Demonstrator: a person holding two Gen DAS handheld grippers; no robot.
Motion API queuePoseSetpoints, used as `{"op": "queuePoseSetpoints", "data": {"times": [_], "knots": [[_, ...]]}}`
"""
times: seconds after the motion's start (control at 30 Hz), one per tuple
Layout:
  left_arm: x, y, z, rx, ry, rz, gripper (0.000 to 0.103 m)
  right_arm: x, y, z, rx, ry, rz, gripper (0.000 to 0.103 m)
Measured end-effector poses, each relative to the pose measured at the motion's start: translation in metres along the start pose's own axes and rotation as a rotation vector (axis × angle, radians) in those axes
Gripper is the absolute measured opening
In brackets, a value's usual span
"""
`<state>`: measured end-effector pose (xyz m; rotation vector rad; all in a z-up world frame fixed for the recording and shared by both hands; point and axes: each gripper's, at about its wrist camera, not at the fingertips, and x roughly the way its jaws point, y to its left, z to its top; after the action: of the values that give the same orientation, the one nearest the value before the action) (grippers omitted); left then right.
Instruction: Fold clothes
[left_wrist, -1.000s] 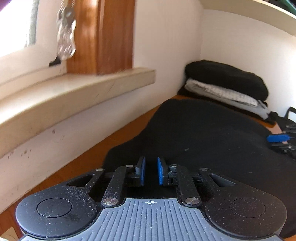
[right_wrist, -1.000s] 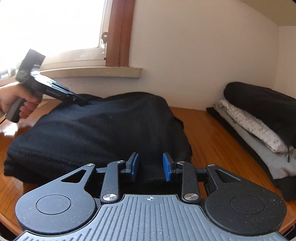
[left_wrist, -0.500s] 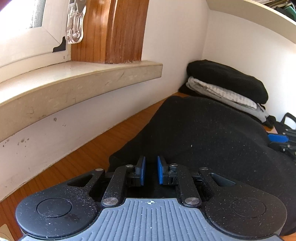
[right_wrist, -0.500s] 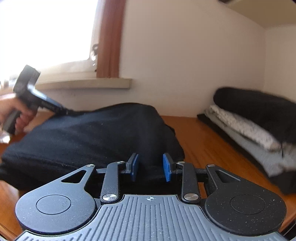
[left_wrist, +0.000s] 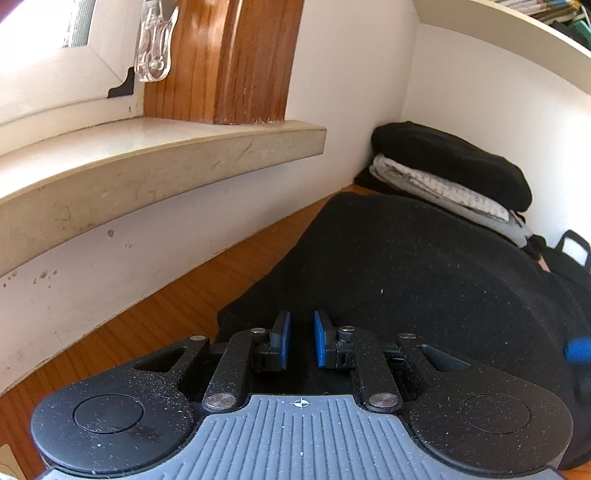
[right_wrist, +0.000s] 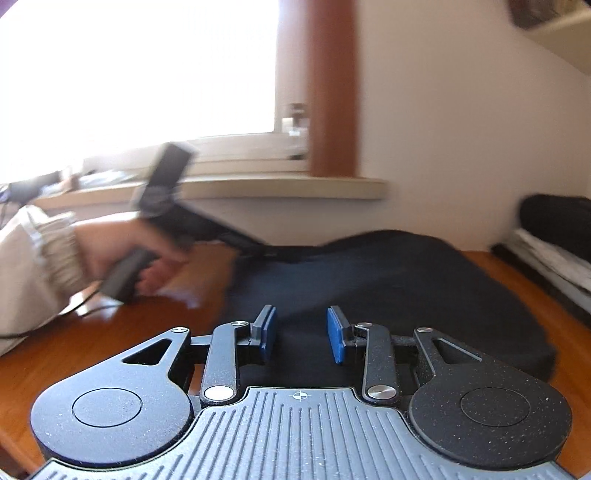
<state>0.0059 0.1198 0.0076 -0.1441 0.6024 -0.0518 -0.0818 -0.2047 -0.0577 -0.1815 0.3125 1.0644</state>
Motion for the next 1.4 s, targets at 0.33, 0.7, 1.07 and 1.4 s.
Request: {"op": "queuePoseSetpoints", "data": {"times": [0.33, 0.7, 1.07, 1.4], "knots": [[-0.003, 0.004, 0.000, -0.018, -0.006, -0.021, 0.017, -0.013, 0.024, -0.006, -0.080, 0.024, -0.095, 0.042], [-0.045, 0.016, 0.003, -0.136, -0.042, -0.028, 0.021, 0.009, 0.074, -0.009, -0.343, 0.117, -0.197, 0.060], [-0.065, 0.027, -0.026, -0.399, -0.031, -0.061, 0.025, 0.024, 0.060, -0.019, -0.486, 0.219, -0.283, 0.057], [-0.068, 0.004, -0.053, -0.755, -0.082, -0.234, 0.044, 0.009, 0.035, 0.030, -0.456, 0.062, -0.300, 0.024]]}}
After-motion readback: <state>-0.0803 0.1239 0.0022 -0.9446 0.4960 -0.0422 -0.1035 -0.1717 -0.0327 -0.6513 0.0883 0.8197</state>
